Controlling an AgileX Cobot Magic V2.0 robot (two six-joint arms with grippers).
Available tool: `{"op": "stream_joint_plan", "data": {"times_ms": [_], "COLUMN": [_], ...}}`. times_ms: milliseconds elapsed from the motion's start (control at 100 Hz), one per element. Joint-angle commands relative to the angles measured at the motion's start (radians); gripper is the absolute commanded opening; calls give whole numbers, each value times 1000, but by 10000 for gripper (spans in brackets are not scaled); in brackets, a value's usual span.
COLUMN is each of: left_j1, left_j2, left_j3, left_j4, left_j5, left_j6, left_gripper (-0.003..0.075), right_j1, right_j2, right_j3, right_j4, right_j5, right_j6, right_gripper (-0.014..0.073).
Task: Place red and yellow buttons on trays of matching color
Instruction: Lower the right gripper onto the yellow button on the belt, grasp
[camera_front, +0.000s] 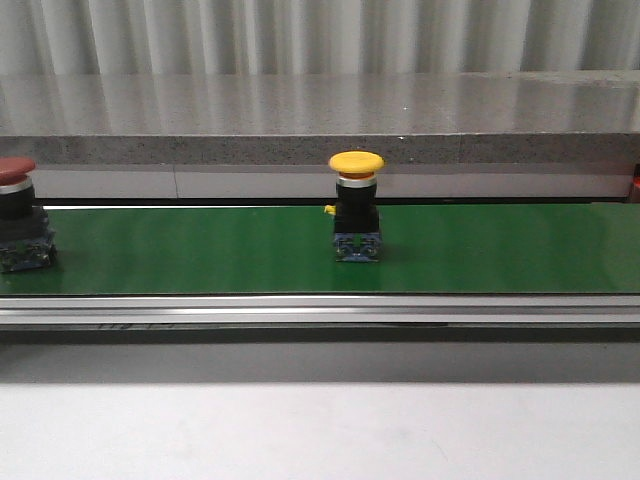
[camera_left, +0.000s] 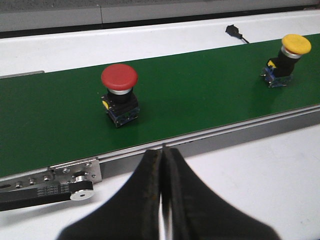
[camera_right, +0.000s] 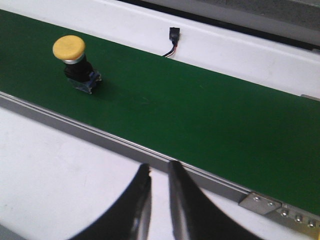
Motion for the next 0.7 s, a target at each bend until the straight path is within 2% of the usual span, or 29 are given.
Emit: {"op": "stream_joint_plan", "data": {"times_ms": [0,80,130,180,370,690], "left_j1": [-7,-7,-7,-7,-7,-7], "left_j2": [5,5,5,5,5,5], "left_j3": [-29,-29,-29,-29,-29,-29], "left_j4": [-20,-20,-20,-20,-20,-20], "left_j5": [-61,-61,-61,-61,-61,-61], "left_j6": [-3,-3,-3,-3,-3,-3], "left_gripper": [-20,-20,-20,-20,-20,-20], "right_j1": [25,48,63,74,112,121], "right_j2": [88,163,211,259,442,744], "right_j3": [-97,-167,-206,-243,-371,-556], "right_j4": [6,12,12,13,17,29], "right_j5": [-14,15,28,40,84,299], "right_j6": [-9,-9,-9,-9,-9,-59], "right_gripper": [338,522,590,621,623,623]}}
